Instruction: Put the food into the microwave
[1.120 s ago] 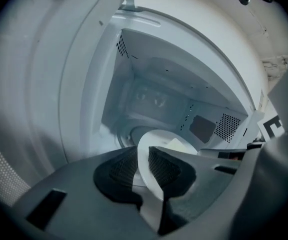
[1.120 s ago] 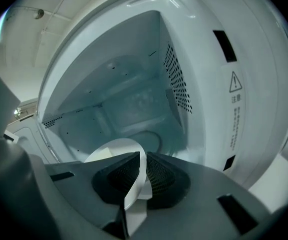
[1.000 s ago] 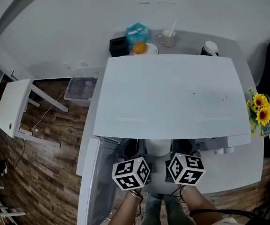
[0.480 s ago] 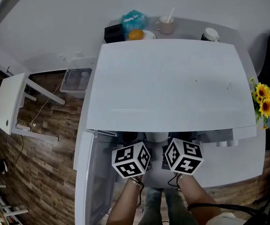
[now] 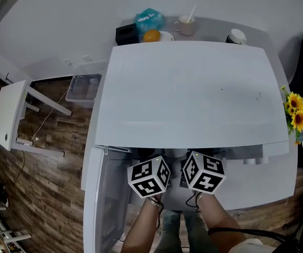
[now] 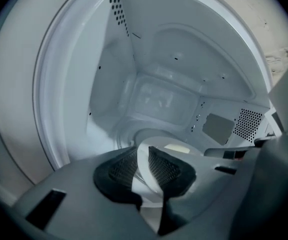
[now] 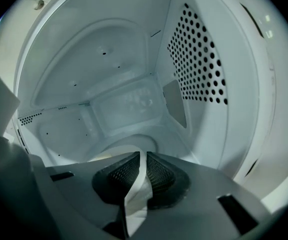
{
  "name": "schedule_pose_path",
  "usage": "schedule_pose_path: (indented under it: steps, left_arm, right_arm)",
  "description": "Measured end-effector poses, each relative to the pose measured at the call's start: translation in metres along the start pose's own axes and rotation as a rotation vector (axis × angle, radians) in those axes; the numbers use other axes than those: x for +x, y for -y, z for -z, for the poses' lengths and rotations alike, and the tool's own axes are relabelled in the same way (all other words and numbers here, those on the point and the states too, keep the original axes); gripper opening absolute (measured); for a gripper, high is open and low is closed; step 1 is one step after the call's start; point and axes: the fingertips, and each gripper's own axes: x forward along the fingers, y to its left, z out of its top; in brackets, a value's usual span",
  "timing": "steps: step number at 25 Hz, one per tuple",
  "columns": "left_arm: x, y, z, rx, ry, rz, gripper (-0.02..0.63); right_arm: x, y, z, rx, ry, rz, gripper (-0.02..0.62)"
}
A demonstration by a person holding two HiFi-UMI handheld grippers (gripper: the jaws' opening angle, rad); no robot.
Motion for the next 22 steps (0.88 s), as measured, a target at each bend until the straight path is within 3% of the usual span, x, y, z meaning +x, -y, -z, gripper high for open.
schedule_pose_path:
  steps: [10,22]
  left_arm:
    - [-0.003,0.000,0.000,-0.005,0.023,-0.020,0.071]
    - [-0.037,0.007,0.003,-0.026,0.026,-0.017,0.071]
  right_arm:
    - [-0.005,0.005,-0.002,0.019,0.025,-0.006,0.052]
    - [-0.037,-0.005,0.006,-0.036,0.002,-0.071,0.048]
